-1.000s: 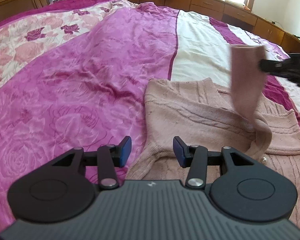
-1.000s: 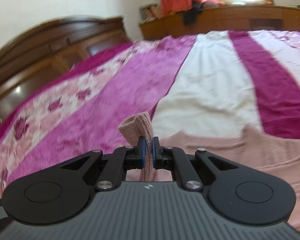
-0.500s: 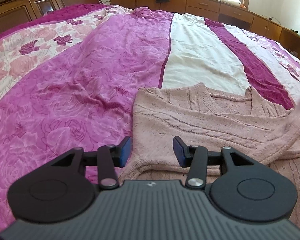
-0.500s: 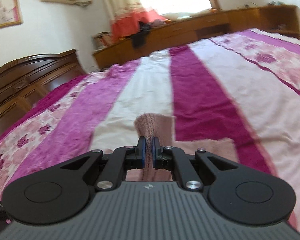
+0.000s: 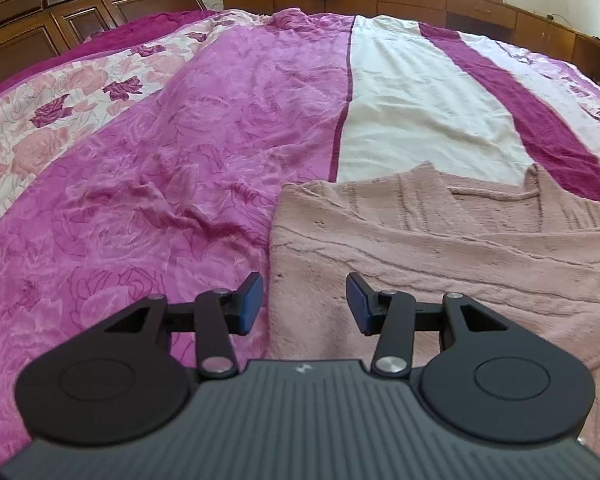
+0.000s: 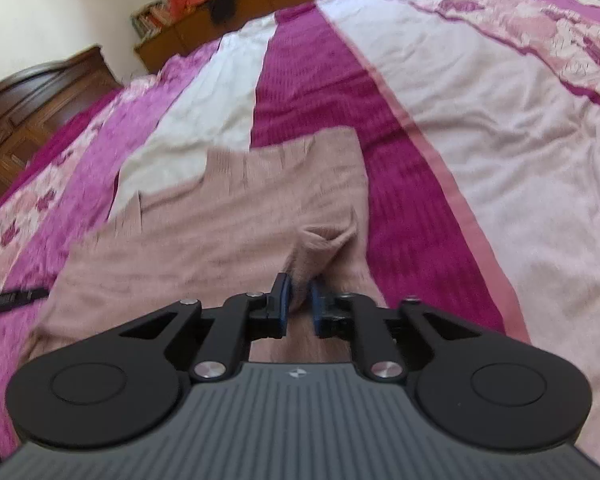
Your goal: Fold small clothes
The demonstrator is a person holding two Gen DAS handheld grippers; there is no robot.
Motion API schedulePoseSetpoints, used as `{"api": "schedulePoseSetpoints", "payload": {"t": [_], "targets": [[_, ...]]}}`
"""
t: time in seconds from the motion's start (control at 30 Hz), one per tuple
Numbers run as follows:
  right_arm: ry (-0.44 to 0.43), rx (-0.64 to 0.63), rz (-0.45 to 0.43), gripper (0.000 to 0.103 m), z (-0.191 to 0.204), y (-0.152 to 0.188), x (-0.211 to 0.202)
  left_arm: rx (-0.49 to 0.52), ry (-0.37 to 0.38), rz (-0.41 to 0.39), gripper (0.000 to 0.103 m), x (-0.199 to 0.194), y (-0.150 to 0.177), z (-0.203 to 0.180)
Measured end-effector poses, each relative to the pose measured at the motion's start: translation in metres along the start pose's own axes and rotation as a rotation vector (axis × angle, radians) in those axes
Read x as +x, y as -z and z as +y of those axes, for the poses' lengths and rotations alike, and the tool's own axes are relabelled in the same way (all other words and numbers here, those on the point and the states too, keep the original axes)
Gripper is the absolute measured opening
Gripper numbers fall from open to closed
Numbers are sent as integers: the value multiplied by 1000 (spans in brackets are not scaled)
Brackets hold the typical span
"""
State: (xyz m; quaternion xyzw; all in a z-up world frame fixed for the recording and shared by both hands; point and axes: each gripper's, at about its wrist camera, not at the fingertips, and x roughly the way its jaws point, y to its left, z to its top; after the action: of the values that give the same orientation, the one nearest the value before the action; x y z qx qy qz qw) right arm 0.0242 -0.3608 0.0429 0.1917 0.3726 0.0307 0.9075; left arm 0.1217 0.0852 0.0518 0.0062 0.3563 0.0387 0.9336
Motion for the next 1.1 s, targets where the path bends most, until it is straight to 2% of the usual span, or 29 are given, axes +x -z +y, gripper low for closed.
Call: {"api": "schedulePoseSetpoints", "payload": {"t": [0.03, 0.1, 0.17, 0.3, 0.5, 0.57, 0.63, 0.7, 0.8, 0.93, 0.97, 1.0, 1.1], "targets": [[2, -14, -4, 31, 0, 1, -5, -2, -3, 4, 48, 3, -1, 1], [0, -49, -30, 48, 2, -5, -16, -15, -2, 13, 48, 10, -4, 4], [-4, -68, -71, 58, 5, -13, -26, -34, 2, 22, 48, 16, -8, 8], [43, -114, -92, 60, 11, -34, -15, -53, 1, 22, 48, 26, -17, 12], [120, -163, -12, 59, 17, -44, 35, -89, -26, 38, 48, 44, -23, 20], [126, -157, 0, 57, 17, -41, 44, -128, -6, 52, 48, 53, -23, 25], [137, -162, -10, 51, 17, -37, 46, -174, 41, 61, 48, 60, -22, 30], [157, -171, -27, 40, 16, -35, 45, -219, 84, 63, 48, 66, -20, 33], [172, -173, -46, 28, 14, -34, 42, -272, 135, 51, 48, 74, -18, 34], [186, -209, -76, 17, 16, -32, 39, -277, 149, 35, 44, 81, -17, 28], [183, -217, -81, 10, 17, -32, 38, -260, 143, 21, 21, 81, -16, 25], [174, -225, -85, 6, 18, -31, 37, -238, 135, 10, 14, 79, -16, 23], [138, -259, -130, 3, 26, -31, 28, -219, 130, -53, 13, 68, -15, 24]]}}
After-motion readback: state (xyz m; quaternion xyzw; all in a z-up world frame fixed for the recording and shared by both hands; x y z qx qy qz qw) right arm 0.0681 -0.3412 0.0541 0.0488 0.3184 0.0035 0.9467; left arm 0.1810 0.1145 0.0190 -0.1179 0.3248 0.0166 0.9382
